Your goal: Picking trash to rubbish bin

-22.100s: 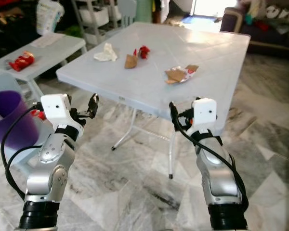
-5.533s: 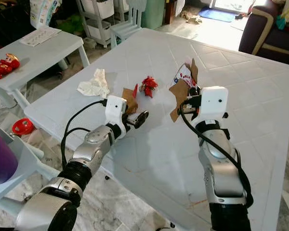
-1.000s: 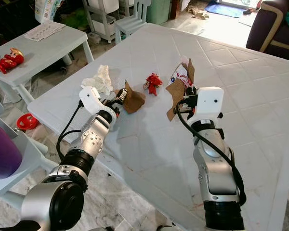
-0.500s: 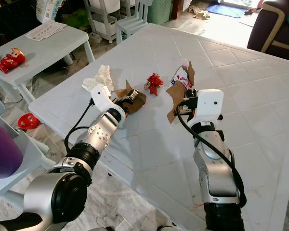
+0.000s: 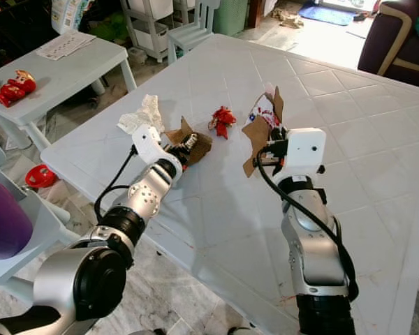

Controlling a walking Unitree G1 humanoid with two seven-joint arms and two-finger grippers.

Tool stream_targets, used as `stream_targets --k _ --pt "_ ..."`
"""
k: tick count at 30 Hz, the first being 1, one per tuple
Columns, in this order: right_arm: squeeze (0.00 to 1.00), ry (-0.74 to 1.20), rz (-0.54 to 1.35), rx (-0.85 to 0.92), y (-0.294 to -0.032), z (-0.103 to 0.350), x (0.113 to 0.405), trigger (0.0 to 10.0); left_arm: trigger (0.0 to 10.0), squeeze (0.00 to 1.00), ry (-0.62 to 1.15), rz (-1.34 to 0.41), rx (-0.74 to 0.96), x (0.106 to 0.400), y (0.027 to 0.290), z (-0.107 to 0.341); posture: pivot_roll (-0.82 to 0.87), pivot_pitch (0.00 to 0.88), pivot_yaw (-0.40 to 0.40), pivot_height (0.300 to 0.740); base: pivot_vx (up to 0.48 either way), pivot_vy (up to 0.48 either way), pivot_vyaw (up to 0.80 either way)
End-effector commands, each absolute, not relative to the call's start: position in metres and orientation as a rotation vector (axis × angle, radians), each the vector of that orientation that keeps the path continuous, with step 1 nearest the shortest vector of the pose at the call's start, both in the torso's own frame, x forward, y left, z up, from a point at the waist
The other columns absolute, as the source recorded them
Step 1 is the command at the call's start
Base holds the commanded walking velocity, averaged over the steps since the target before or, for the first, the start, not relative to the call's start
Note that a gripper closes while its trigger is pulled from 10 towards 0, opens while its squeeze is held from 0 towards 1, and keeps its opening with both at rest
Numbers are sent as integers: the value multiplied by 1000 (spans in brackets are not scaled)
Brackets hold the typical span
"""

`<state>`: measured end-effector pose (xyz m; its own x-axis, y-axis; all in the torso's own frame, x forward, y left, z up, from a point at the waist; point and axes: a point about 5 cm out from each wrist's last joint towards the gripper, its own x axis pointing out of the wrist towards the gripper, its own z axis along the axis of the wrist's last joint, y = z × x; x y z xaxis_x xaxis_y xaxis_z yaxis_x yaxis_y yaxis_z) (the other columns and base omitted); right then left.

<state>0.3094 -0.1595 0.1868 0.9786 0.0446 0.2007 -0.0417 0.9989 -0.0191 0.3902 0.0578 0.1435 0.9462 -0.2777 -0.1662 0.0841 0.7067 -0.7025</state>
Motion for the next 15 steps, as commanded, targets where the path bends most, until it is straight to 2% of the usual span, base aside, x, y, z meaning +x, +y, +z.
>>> stream_targets --k 1,15 --pt "0 -207 38 -12 -159 189 309 0 0 0 318 -180 -762 386 58 132 -129 130 39 740 0 0 0" --pt "0 -207 38 -11 -159 189 308 0 0 0 302 -177 -758 386 60 131 -129 132 39 740 0 0 0"
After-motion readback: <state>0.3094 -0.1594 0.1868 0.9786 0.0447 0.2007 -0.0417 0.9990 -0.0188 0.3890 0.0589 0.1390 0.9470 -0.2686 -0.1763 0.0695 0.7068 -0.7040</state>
